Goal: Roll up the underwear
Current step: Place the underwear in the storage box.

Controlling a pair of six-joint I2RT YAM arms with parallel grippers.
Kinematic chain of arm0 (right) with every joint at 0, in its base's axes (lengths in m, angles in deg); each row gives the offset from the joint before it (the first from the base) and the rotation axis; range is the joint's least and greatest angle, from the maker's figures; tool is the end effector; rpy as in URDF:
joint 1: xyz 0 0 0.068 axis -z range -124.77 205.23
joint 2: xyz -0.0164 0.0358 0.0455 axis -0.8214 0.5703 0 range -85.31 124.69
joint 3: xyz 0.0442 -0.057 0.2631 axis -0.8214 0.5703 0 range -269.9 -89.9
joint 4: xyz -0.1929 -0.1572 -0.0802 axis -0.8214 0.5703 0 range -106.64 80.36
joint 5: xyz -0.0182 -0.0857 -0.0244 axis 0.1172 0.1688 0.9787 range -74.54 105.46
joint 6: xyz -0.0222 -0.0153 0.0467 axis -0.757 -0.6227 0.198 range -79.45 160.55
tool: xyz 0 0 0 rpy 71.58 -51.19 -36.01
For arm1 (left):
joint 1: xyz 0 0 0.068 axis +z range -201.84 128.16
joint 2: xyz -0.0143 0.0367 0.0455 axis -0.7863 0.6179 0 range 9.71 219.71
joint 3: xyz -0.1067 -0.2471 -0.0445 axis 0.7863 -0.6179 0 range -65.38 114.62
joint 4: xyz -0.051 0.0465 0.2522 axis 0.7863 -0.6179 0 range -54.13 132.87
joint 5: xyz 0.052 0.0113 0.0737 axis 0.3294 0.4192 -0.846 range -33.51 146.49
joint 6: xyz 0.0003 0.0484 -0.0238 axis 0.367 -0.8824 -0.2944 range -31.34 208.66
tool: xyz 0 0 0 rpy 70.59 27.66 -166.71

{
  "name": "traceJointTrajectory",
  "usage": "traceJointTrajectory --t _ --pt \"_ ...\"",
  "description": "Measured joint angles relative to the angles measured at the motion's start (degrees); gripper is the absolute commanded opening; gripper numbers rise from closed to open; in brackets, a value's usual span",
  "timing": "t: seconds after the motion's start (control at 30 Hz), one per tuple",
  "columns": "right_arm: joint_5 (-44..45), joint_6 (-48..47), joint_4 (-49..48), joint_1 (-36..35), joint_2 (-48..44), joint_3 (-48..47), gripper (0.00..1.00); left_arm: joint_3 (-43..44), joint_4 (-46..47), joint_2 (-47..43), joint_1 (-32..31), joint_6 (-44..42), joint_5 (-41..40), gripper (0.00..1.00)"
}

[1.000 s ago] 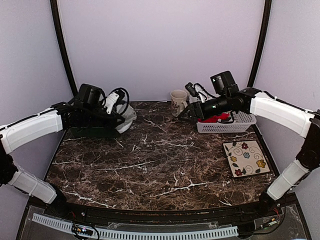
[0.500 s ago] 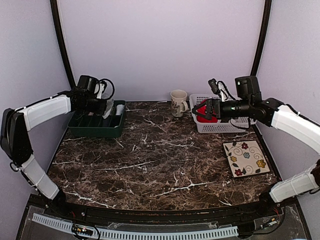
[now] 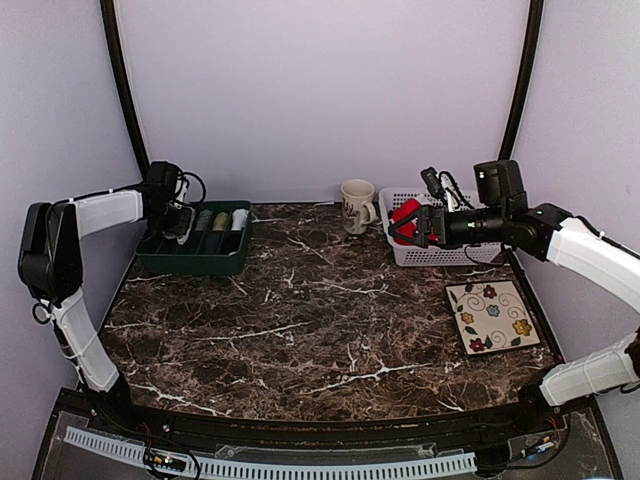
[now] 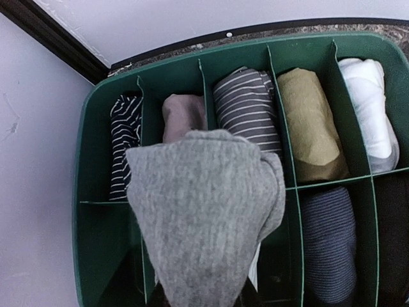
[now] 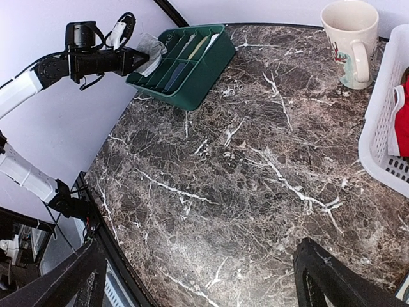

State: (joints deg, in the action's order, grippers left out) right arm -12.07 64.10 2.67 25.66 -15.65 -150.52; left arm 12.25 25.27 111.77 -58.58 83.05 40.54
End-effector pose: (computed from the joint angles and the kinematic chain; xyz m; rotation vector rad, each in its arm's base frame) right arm 0.2289 0.1488 0.3315 -0.4281 2.1371 1.0480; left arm 0.4018 -0.0376 0.2525 0.1042 2.2870 0.3099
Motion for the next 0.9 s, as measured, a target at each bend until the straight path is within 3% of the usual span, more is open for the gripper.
traceJointTrajectory --t 0.3,0.9 --pt "-0.46 1.01 0.00 0.11 0.07 0.76 1.00 0.26 1.20 5.70 -0.37 -1.66 0.48 0.00" --pt "-2.21 1.84 -0.55 0.55 4.35 0.83 1.00 0.98 -0.79 6.34 -3.61 3.87 2.99 0.00"
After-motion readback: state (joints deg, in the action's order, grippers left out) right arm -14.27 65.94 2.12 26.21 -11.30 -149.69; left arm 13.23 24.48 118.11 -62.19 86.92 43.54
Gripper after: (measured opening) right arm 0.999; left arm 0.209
